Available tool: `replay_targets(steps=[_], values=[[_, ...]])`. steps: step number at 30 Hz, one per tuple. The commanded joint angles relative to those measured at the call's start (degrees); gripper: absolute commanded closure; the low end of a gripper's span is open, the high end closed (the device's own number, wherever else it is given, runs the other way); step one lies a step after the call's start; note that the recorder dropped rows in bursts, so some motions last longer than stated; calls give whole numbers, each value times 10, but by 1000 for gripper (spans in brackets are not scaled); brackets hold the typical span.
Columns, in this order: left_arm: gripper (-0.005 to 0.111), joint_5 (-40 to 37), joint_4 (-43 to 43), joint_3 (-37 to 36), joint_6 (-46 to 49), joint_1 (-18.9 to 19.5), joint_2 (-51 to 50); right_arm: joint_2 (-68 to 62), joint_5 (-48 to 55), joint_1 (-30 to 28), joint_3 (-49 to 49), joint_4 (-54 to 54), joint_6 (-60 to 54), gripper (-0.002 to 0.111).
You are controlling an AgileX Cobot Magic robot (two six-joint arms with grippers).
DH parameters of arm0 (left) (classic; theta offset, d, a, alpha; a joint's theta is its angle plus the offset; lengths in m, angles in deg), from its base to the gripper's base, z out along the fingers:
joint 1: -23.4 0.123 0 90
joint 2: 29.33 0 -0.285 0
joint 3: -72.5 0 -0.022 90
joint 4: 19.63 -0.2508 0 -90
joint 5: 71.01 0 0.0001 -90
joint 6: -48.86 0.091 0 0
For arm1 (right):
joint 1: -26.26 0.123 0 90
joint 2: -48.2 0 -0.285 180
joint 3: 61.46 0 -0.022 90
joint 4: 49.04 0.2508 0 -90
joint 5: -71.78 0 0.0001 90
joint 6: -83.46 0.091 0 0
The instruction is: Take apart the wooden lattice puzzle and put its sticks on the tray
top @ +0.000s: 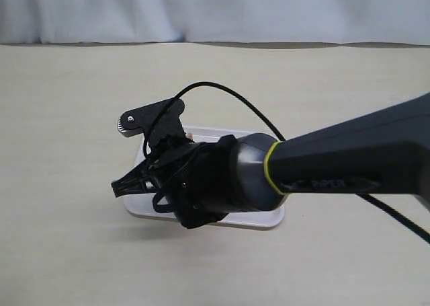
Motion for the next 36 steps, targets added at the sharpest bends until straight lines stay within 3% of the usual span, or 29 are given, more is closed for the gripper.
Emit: replay_targets(steps=[1, 8, 11, 16, 18, 21, 27, 29, 32, 34, 36], values=[[107, 5, 0, -1, -1, 0, 1, 2, -2, 0, 2, -19, 18, 96], [107, 5, 0, -1, -1, 0, 1, 8, -7, 0, 2, -23, 8, 39], [107, 5, 0, -1, -1, 0, 1, 27, -19, 0, 2, -20, -29, 30], [107, 5, 0, -1, -1, 0, 1, 82, -68, 0, 2, 14, -147, 31], [107, 5, 0, -1, -1, 0, 1, 103, -71, 0, 2, 50, -207, 34], [107, 5, 0, -1, -1, 0, 1, 133, -51, 0, 2, 133, -341, 50], [107, 5, 0, -1, -1, 0, 1, 147, 68, 0, 2, 349, -734, 104], [107, 5, 0, -1, -1, 0, 1, 147, 136, 0, 2, 362, -803, 104], [107, 5, 0, -1, -1, 0, 1, 158, 240, -3, 2, 301, -813, 104], [107, 5, 0, -1, -1, 0, 1, 175, 274, -22, 2, 292, -822, 104], [107, 5, 0, -1, -1, 0, 1, 203, 277, -64, 2, 348, -864, 104]])
